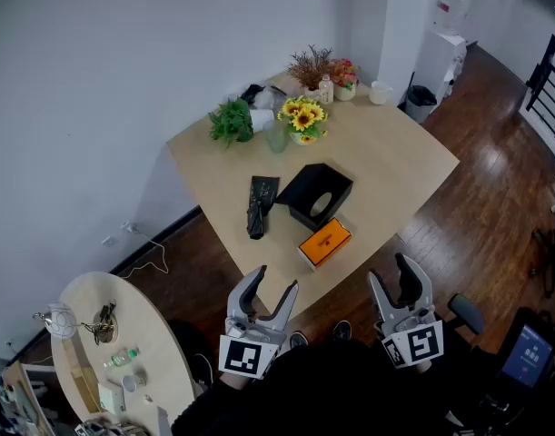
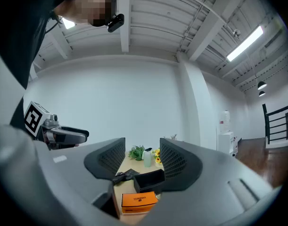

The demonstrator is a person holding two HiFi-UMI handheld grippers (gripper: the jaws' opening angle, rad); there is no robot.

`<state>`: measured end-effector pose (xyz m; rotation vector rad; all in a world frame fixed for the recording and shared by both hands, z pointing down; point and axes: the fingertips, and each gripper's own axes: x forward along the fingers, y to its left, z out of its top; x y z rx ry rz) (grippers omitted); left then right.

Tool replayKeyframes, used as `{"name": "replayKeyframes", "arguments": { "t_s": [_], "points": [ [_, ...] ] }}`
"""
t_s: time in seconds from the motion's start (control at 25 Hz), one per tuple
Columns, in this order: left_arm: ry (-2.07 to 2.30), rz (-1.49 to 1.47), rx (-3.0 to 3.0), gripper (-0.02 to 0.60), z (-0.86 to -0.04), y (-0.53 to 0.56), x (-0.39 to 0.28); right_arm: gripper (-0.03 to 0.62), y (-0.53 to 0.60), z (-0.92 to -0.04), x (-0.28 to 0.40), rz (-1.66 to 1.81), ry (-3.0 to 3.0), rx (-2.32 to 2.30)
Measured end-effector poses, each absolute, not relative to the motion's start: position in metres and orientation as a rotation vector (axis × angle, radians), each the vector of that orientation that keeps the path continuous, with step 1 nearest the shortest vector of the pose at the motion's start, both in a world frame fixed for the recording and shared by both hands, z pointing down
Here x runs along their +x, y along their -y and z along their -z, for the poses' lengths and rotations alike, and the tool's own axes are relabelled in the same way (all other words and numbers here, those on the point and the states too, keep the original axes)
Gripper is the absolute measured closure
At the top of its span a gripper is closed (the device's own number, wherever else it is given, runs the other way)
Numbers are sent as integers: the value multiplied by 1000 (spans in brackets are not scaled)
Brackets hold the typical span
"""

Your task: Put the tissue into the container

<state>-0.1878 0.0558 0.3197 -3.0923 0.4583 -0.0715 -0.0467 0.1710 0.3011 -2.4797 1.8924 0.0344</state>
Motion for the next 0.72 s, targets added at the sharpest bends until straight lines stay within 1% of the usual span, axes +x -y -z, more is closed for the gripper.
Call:
{"name": "replayKeyframes", "arguments": {
  "t_s": [0.36,0.52,0.72],
  "points": [
    [-435,72,-3051,356,-324,-32,-210,364,-140,-300,-65,-132,-1962,-2512],
    [-404,166,-3071,356,-350,-21,-214,364,-124,-317,-72,-85,-2021,-2534],
    [-301,187,-3100,350,-381,-22,-196,364,-108,-343,-63,29,-2057,-2534]
  ]
}}
